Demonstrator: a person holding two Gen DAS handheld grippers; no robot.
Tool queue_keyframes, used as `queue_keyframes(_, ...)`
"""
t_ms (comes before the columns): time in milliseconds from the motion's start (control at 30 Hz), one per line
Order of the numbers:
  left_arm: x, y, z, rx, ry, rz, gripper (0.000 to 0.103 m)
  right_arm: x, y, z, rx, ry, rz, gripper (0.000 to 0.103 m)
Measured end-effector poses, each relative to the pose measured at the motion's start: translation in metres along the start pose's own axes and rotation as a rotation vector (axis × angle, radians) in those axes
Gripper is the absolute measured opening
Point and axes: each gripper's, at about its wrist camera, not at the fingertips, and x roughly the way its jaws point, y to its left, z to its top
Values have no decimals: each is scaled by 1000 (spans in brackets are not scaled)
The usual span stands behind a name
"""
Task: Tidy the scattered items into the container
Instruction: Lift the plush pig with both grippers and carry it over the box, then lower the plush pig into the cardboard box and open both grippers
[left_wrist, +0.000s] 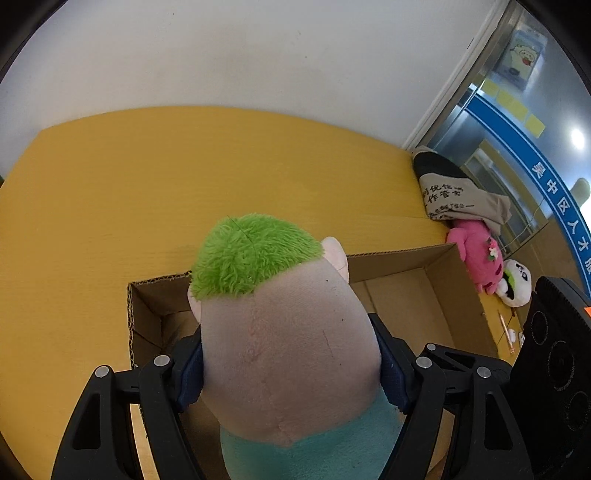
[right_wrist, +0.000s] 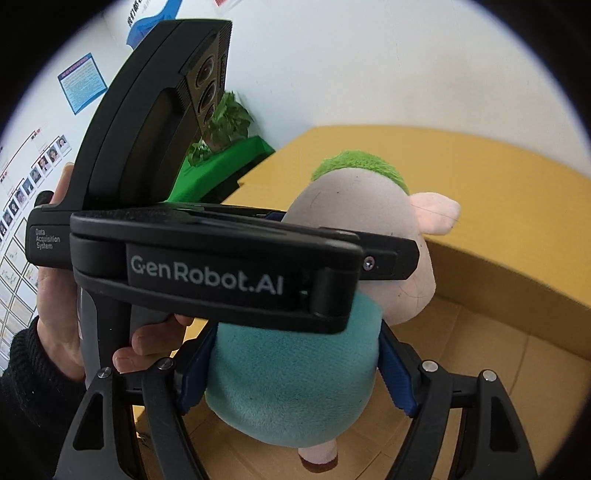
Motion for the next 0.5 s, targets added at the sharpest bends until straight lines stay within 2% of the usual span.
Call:
queue_keyframes(100, 12, 1, -6, -10, 34, 16, 81, 9, -10, -12, 31, 27, 19, 78)
queue_keyframes(200, 26, 2, -13, -24, 72, 47, 87, 12, -19, -25, 51, 51, 28, 79)
queue_keyframes(267, 27, 2, -14, -40, 73, 41, 91, 9, -22, -33, 44, 48, 20, 85)
queue_keyframes(333, 20, 4, -15, -65, 47, 15, 92, -3, -18, -41, 15, 27, -25, 90)
queue_keyframes(500, -28, -8, -11, -81, -80, 51, 95, -51, -17, -43, 38, -65, -49, 90)
